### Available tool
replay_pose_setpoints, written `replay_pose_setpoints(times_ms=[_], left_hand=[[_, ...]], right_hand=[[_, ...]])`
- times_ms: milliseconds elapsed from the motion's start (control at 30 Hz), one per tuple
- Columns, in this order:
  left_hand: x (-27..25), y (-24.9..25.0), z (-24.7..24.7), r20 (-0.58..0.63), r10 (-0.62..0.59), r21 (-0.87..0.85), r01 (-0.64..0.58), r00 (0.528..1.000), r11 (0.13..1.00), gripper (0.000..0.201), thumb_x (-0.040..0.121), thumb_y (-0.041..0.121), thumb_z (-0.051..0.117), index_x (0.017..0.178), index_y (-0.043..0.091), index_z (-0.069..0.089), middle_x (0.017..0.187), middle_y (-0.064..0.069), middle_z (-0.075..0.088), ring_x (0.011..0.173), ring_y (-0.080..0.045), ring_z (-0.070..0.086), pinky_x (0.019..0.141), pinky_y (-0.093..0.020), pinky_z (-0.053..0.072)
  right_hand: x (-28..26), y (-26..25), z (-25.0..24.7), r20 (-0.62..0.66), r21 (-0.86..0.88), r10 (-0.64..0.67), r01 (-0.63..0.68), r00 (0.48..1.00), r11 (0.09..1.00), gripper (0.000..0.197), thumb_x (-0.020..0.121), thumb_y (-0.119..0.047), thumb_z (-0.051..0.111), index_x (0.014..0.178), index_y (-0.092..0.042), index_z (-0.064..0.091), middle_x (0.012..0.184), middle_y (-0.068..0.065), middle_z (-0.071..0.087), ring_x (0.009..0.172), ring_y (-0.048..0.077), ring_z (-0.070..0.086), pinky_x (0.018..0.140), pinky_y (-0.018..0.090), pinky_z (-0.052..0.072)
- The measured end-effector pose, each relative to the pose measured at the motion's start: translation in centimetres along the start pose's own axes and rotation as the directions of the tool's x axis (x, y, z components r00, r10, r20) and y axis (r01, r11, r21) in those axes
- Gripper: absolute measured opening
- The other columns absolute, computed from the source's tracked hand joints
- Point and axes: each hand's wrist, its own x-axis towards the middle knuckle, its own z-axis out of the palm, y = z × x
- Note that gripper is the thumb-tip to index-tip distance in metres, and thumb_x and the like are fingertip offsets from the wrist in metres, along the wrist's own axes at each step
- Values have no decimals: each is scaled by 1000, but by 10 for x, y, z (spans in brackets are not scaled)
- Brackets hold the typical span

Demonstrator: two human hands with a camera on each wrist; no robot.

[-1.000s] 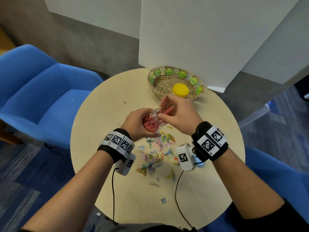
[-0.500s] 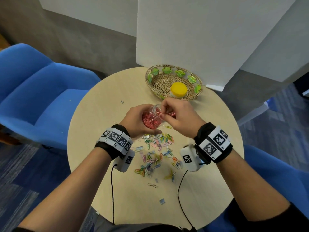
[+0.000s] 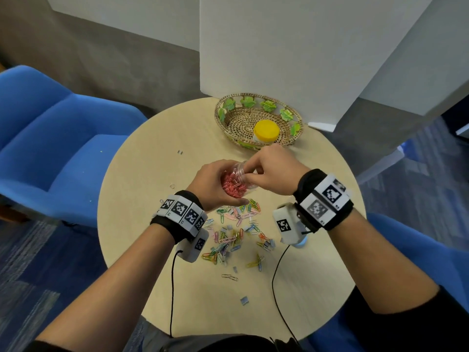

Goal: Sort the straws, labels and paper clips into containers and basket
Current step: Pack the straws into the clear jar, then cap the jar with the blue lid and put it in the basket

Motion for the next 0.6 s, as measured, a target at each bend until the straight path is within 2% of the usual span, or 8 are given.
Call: replay_pose_setpoints(times_ms=[100,200,233,300,400,500,567,600], left_hand=[[-5,-9,5,17,-15,-5,15,1000,1000,75,53,36,98,119,20,67,104,7,73,95,-7,68,82,-33,57],[-6,-10,13,33,-17,-10,17,999,1000,77,52,38,98,120,21,65,105,6,72,96,-9,69,84,-35,58],[-6,-9,17,42,-12,-8,13,999,1000,77,51,40,97,119,22,65,105,6,72,95,-9,68,83,-35,58],[-6,-6,26,57,0,-21,1,998,1000,75,50,42,96,116,21,66,103,6,72,94,-10,68,81,-32,56],[-5,-7,38,94,25,4,-26,995,1000,73,52,37,98,115,19,68,101,9,70,90,-8,64,76,-21,48],[-7,-12,46,139,34,52,-42,990,998,75,51,40,97,116,20,67,102,8,70,91,-10,63,76,-17,46],[-9,-17,48,147,0,22,-3,989,1000,75,52,40,97,117,19,67,102,6,71,92,-11,65,78,-22,51],[-10,-20,48,144,-23,-5,24,989,1000,74,53,38,98,117,18,67,102,6,71,92,-10,66,79,-21,52]], right_hand=[[-13,8,-8,81,287,27,-49,996,957,13,93,-21,67,96,-15,78,82,-6,72,69,4,64,63,17,50],[-25,19,1,-140,456,168,-87,976,886,7,83,-20,78,86,-15,75,86,-2,71,73,9,69,66,28,59],[-28,21,8,-210,451,201,-88,957,888,7,79,-17,82,81,-15,75,83,-3,71,73,8,69,69,29,59],[-32,18,22,-241,473,232,-94,943,876,10,73,-5,81,77,-13,78,77,-4,74,71,5,70,72,26,59],[-40,12,36,-203,449,266,-152,942,880,15,70,0,78,78,-12,81,73,-4,74,69,3,67,68,19,55],[-50,22,31,-24,288,142,-130,990,949,15,81,-11,75,92,-19,81,87,-5,77,81,3,68,77,24,54],[-60,34,24,100,404,80,-114,992,908,23,91,-8,67,109,-18,77,106,-4,75,99,4,68,89,22,52],[-66,42,23,80,517,75,-106,994,849,27,94,-4,62,114,-15,74,114,-2,73,108,8,66,94,22,51]])
